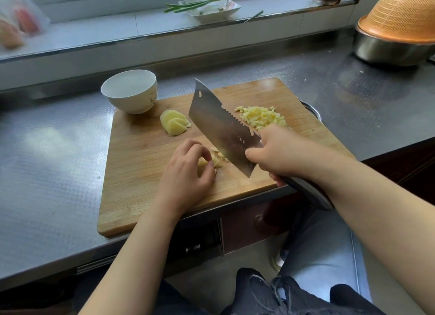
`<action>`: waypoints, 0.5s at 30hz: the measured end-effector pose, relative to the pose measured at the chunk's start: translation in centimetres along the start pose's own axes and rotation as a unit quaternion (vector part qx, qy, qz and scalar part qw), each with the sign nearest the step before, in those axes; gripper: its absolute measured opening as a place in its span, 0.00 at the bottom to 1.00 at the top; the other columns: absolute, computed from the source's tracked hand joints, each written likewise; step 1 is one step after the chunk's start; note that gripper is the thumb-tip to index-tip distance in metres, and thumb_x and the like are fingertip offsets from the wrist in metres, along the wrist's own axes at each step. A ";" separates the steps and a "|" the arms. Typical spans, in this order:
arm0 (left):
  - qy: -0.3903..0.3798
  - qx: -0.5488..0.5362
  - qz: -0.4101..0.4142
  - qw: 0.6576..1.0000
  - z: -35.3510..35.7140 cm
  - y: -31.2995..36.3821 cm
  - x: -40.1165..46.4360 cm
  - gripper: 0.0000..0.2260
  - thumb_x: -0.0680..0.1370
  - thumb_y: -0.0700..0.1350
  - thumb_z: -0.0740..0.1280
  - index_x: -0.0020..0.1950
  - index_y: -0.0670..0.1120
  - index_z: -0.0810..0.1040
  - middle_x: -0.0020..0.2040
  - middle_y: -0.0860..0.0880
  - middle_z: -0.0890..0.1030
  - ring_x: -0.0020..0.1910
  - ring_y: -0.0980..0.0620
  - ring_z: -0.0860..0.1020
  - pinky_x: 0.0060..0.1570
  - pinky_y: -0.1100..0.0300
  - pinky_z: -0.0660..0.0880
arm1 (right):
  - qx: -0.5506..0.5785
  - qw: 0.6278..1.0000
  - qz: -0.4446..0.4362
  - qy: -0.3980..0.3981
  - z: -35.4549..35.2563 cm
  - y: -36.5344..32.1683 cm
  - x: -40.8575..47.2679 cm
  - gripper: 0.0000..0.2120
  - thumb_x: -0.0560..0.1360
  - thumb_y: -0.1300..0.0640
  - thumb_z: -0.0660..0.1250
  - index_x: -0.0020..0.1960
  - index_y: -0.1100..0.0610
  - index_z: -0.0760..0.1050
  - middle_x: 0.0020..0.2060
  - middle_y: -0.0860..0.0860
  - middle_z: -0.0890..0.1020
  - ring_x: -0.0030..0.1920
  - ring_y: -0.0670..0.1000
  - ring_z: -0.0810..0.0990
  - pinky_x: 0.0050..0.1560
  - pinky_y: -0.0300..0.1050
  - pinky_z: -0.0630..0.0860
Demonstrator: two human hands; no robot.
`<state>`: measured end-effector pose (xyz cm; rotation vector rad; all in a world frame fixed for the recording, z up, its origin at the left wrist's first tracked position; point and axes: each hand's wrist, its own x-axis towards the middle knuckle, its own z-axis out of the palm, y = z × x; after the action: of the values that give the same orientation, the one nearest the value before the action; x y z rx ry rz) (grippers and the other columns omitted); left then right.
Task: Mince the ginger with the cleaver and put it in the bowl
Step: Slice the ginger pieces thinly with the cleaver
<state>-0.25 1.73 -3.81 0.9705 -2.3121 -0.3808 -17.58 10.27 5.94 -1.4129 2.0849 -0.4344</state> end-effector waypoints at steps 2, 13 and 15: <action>-0.005 0.012 -0.001 1.000 0.0 0.0 0.0 0.05 0.75 0.44 0.67 0.44 0.51 0.71 0.49 0.55 0.72 0.47 0.56 0.70 0.46 0.64 0.64 | -0.013 1.000 -0.013 -0.004 -0.4 -0.6 -0.4 0.09 0.78 0.58 0.61 0.41 0.61 0.71 0.29 0.57 0.79 0.22 0.52 0.76 0.25 0.42 0.74; -0.006 0.070 0.035 0.997 0.8 -0.6 0.0 0.05 0.76 0.44 0.65 0.46 0.43 0.77 0.51 0.46 0.77 0.47 0.47 0.75 0.45 0.60 0.68 | -0.090 0.995 -0.015 -0.039 0.8 -2.2 -0.2 0.10 0.77 0.60 0.59 0.38 0.61 0.73 0.20 0.53 0.77 0.19 0.51 0.76 0.23 0.37 0.72; -0.002 0.074 0.036 0.997 0.8 -0.6 0.0 0.08 0.76 0.47 0.62 0.46 0.43 0.77 0.50 0.45 0.77 0.46 0.47 0.75 0.44 0.59 0.69 | -0.095 0.994 -0.013 -0.046 1.0 -2.5 0.2 0.10 0.78 0.61 0.59 0.39 0.61 0.72 0.23 0.55 0.78 0.18 0.51 0.76 0.22 0.37 0.72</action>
<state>-0.40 1.35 -4.77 0.9543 -2.3978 -0.1831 -15.20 9.16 6.49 -1.5386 2.0791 -0.1803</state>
